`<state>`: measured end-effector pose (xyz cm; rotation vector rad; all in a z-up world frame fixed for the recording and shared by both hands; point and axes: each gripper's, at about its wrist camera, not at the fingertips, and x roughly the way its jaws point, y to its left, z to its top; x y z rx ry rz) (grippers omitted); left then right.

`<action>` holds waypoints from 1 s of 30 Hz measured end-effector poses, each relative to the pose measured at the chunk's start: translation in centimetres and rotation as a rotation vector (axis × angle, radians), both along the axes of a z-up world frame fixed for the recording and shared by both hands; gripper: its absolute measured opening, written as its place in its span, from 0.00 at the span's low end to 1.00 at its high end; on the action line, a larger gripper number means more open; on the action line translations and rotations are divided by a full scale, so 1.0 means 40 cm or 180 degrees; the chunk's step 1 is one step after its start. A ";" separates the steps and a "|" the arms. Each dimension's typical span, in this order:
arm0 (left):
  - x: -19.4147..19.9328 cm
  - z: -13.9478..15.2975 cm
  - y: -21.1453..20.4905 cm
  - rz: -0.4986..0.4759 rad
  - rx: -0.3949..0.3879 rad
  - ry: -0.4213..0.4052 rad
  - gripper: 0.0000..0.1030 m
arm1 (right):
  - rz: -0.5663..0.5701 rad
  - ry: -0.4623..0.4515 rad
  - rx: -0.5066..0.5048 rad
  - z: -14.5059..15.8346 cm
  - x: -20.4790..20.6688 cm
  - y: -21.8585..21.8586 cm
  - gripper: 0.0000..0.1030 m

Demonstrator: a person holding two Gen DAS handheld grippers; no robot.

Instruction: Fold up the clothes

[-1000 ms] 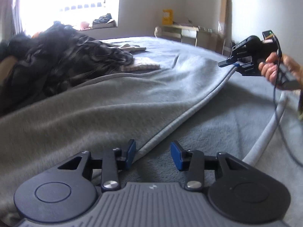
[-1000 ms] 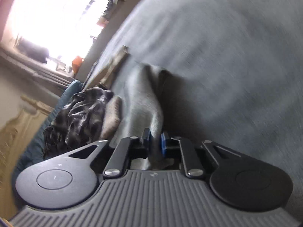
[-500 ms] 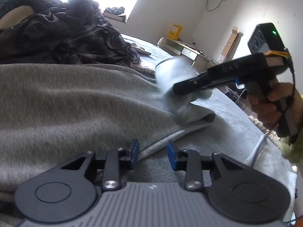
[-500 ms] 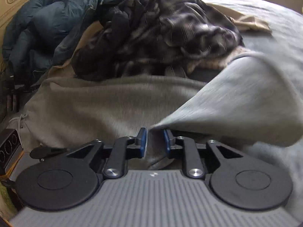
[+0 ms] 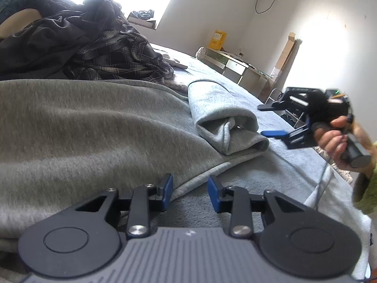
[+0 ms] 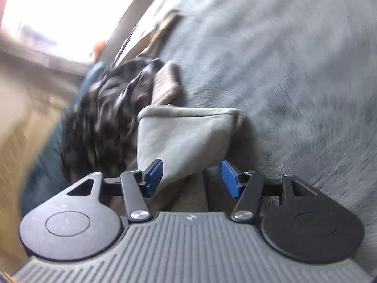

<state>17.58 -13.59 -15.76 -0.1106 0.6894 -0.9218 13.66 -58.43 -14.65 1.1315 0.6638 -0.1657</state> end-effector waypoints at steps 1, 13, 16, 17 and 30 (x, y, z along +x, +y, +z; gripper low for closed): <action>-0.001 0.000 -0.002 -0.0001 0.0014 -0.0020 0.34 | -0.0061 -0.0017 0.0070 -0.023 0.006 -0.007 0.53; -0.002 -0.003 -0.002 -0.0019 -0.0002 -0.0039 0.34 | 0.0697 -0.1173 -0.0553 0.258 0.281 0.148 0.28; -0.001 -0.003 -0.002 -0.0019 -0.0001 -0.0041 0.34 | 0.0944 -0.1373 -0.0895 0.309 0.289 0.226 0.62; -0.001 -0.003 -0.003 -0.0019 -0.0001 -0.0041 0.34 | 0.0991 -0.1404 -0.1035 0.313 0.276 0.237 0.62; -0.001 -0.004 -0.003 -0.0020 0.0002 -0.0040 0.34 | 0.0188 0.0112 -0.0526 0.039 0.093 0.059 0.61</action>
